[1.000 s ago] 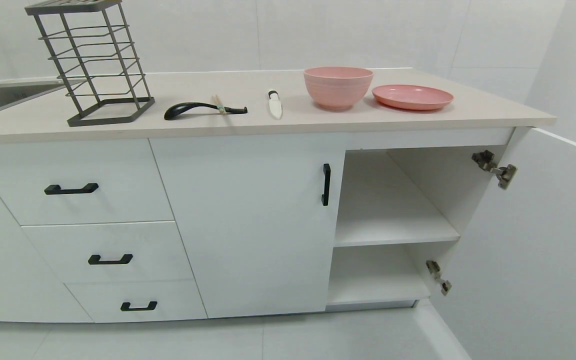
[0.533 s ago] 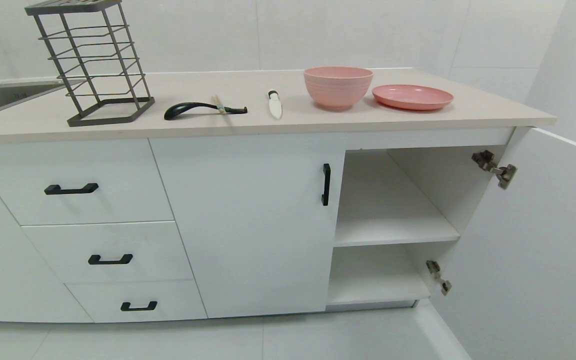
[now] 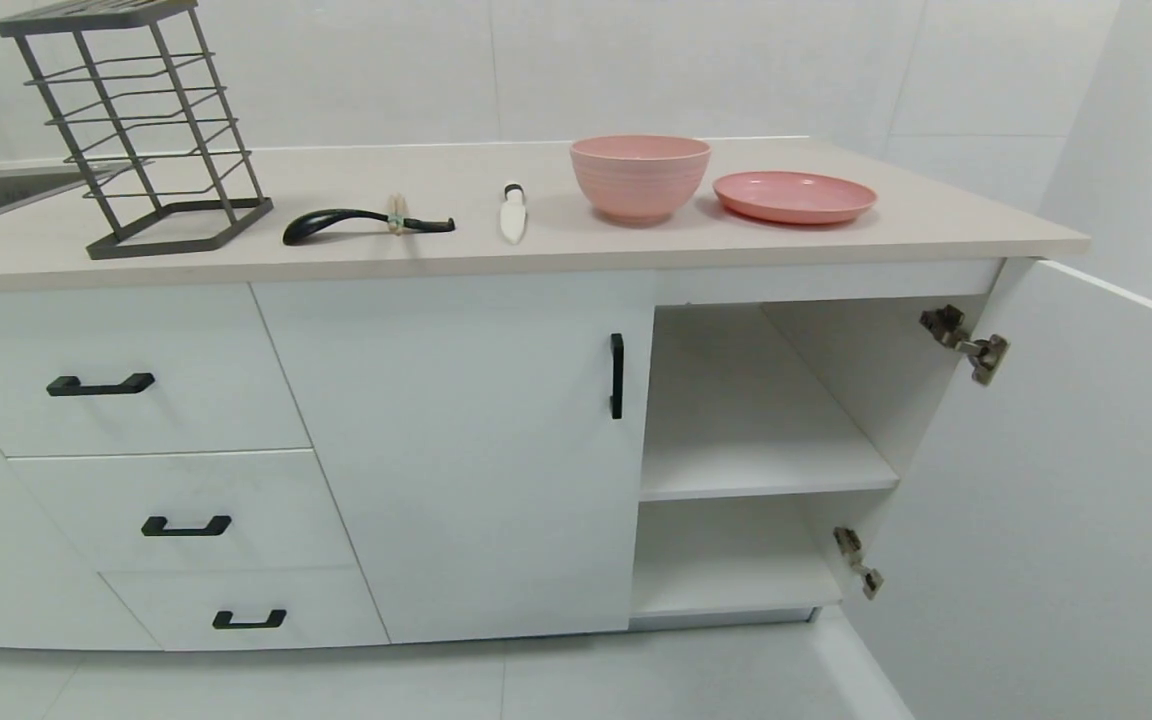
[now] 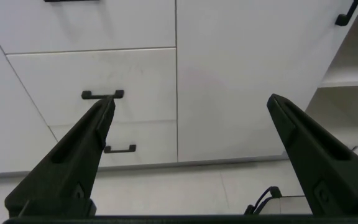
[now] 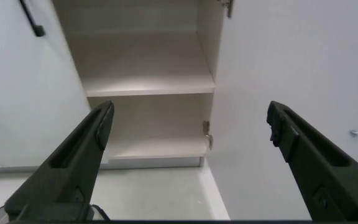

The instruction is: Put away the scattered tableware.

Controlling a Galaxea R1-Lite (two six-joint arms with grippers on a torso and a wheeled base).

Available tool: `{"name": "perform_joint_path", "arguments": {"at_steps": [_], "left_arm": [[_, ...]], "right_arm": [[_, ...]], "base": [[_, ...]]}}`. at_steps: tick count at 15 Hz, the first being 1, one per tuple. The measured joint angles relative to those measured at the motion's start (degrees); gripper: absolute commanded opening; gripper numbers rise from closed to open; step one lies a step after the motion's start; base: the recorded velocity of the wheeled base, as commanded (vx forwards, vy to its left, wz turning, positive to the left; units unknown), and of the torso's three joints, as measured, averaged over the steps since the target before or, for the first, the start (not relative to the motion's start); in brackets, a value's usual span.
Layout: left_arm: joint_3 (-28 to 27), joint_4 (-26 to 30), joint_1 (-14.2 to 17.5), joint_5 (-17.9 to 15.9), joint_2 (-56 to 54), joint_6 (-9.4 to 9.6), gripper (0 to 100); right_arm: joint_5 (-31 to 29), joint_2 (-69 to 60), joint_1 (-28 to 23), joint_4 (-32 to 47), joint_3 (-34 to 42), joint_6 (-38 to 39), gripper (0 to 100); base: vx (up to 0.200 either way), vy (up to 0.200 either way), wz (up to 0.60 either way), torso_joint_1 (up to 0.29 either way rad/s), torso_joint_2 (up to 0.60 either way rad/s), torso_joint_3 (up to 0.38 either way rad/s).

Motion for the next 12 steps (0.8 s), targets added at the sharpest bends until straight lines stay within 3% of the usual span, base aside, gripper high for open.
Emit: {"name": "perform_joint_path", "arguments": {"at_steps": [3,6,12], "left_arm": [[0.0,-0.1,-0.1,0.3,0.0,-0.44,100],[0.0,-0.1,0.0,0.6,0.0,-0.54,100],[0.0,-0.1,-0.1,1.0,0.1,-1.32,100]], "right_arm": [[0.1,0.0,0.0,0.0,0.0,0.0,100],[0.0,0.0,0.0,-0.1,0.0,0.0,100],[0.0,0.1,0.0,0.0,0.0,0.0,100]], "base": [[0.000,0.000,0.00,0.000,0.00,0.000],[0.000,-0.200,0.00,-0.001,0.00,-0.002],[0.000,0.000,0.00,0.000,0.00,0.000]]}}
